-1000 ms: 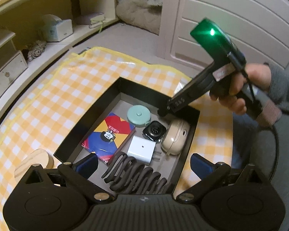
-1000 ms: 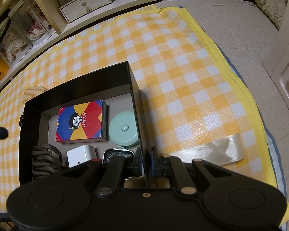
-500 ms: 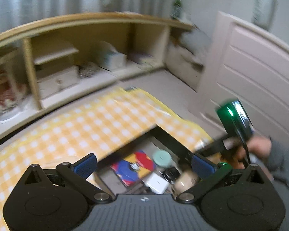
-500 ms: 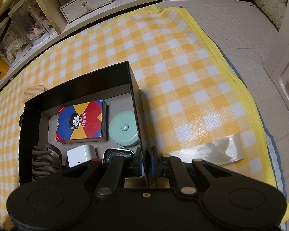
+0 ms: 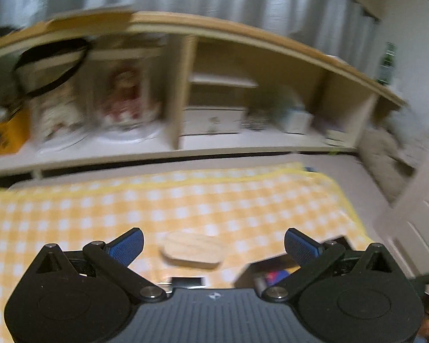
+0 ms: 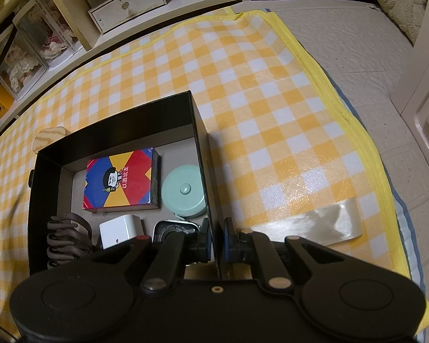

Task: Organize rigid objects
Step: 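Move the left tool to the black plug charger on the cloth, then close the left tool on the black plug charger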

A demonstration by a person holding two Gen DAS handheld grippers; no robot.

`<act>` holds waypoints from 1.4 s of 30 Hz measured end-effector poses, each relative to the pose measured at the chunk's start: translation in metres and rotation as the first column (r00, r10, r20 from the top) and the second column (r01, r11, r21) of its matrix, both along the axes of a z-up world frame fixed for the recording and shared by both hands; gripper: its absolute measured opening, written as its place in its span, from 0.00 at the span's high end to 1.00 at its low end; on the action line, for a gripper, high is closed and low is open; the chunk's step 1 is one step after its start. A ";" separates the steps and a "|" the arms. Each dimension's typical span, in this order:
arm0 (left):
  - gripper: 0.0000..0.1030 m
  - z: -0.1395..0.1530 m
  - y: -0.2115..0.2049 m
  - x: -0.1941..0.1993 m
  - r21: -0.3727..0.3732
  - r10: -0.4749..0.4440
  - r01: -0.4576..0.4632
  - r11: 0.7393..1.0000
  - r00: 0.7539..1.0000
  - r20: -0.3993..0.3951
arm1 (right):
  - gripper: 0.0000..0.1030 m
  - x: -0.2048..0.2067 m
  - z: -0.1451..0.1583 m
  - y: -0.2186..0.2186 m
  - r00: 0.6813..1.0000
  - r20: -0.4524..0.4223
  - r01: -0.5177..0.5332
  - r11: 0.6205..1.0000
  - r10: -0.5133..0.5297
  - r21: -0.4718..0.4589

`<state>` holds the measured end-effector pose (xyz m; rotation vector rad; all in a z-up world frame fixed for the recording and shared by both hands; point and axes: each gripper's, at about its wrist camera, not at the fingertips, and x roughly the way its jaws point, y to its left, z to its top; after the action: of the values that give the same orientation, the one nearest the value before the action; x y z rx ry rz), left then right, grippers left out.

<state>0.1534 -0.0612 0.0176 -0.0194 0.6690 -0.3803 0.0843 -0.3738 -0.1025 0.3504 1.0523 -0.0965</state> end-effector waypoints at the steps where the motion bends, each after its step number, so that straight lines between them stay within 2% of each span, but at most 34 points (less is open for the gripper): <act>1: 0.00 -0.005 0.003 0.003 0.002 0.029 -0.029 1.000 1.000 -0.002 | 0.91 0.000 0.000 0.000 1.000 0.000 0.000 1.000 0.000 0.000; 9: 0.00 -0.051 0.020 0.025 0.069 0.110 -0.105 0.992 0.992 -0.067 | 0.91 0.000 0.000 0.000 1.000 0.000 0.000 1.000 0.000 0.001; 15: 0.00 -0.083 0.015 0.032 0.074 0.085 -0.074 0.995 0.985 -0.148 | 0.91 0.000 0.000 0.000 1.000 0.001 0.001 1.000 -0.001 0.001; 19: 0.02 -0.093 0.010 0.033 0.092 0.075 -0.060 0.994 0.984 -0.162 | 0.91 0.000 0.000 0.000 1.000 0.000 0.000 1.000 0.000 0.000; 26: 0.18 -0.111 0.003 0.043 0.136 0.066 -0.040 0.990 0.979 -0.194 | 0.91 0.001 -0.001 0.000 1.000 -0.001 0.000 1.000 0.000 -0.002; 32: 0.18 -0.115 -0.003 0.043 0.134 0.045 -0.022 0.991 0.984 -0.172 | 0.91 0.002 -0.002 0.001 1.000 -0.009 -0.004 1.000 0.004 -0.015; 34: 0.26 -0.116 -0.007 0.041 0.157 0.049 -0.024 0.987 0.986 -0.159 | 0.91 0.002 -0.002 0.001 1.000 -0.010 -0.005 1.000 0.005 -0.016; 35: 0.38 -0.116 -0.009 0.041 0.172 0.048 -0.021 0.985 0.987 -0.153 | 0.91 0.002 -0.002 0.001 1.000 -0.010 -0.005 1.000 0.004 -0.015; 36: 0.42 -0.115 -0.011 0.040 0.184 0.042 -0.014 0.983 0.988 -0.151 | 0.91 0.002 -0.002 0.001 1.000 -0.010 -0.004 1.000 0.004 -0.014; 42: 0.42 -0.112 -0.006 0.039 0.183 0.046 -0.012 0.983 0.982 -0.183 | 0.91 0.001 -0.002 0.001 1.000 -0.013 -0.005 1.000 0.004 -0.015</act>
<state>0.1924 -0.0677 -0.0944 0.1095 0.8859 -0.2906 0.0857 -0.3731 -0.1047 0.3344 1.0645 -0.1025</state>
